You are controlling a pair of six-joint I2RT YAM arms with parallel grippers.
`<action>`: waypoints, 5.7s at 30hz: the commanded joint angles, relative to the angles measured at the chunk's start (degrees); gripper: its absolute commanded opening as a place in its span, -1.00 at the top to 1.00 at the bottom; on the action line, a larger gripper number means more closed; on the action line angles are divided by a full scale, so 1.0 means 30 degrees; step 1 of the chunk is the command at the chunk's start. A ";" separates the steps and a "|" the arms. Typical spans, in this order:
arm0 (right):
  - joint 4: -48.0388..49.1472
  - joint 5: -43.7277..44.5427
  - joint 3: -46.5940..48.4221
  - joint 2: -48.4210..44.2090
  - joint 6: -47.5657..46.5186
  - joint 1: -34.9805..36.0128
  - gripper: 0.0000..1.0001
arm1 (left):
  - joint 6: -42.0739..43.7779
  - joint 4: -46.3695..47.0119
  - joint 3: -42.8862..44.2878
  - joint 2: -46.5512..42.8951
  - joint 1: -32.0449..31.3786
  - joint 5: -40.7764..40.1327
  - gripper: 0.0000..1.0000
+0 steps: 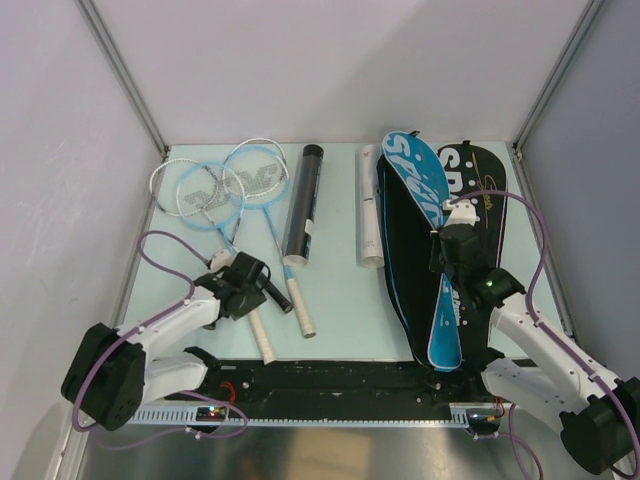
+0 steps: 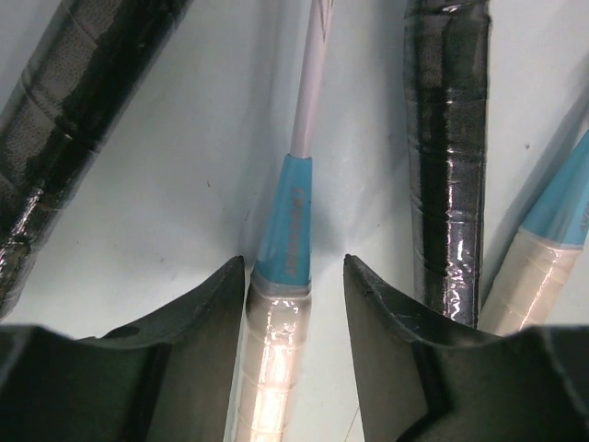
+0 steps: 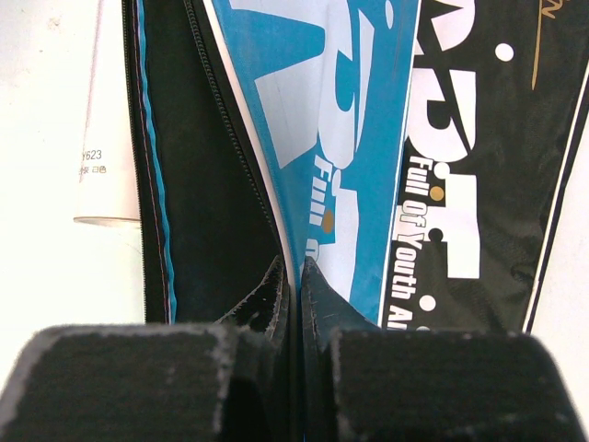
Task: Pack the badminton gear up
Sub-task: Pick up the racket from the center of the board.
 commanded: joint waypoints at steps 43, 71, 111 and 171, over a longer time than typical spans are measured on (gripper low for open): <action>0.1207 0.0502 0.0024 -0.1227 0.0366 0.0312 1.00 | 0.1074 -0.2205 0.3653 -0.7794 -0.1367 -0.5292 1.00; 0.1813 0.0655 0.0199 -0.0785 0.0723 0.0833 1.00 | 0.5411 -0.1121 0.6423 -0.6453 -0.1569 -0.6269 1.00; 0.1884 0.1179 0.0287 0.0224 0.0864 0.1452 1.00 | 0.2920 -0.0662 0.0289 -0.4119 -0.1618 -0.2762 0.97; 0.1989 0.1006 0.0022 -0.0352 0.0203 0.0822 1.00 | 0.5067 0.3076 0.2251 0.3829 0.1562 -0.3114 0.90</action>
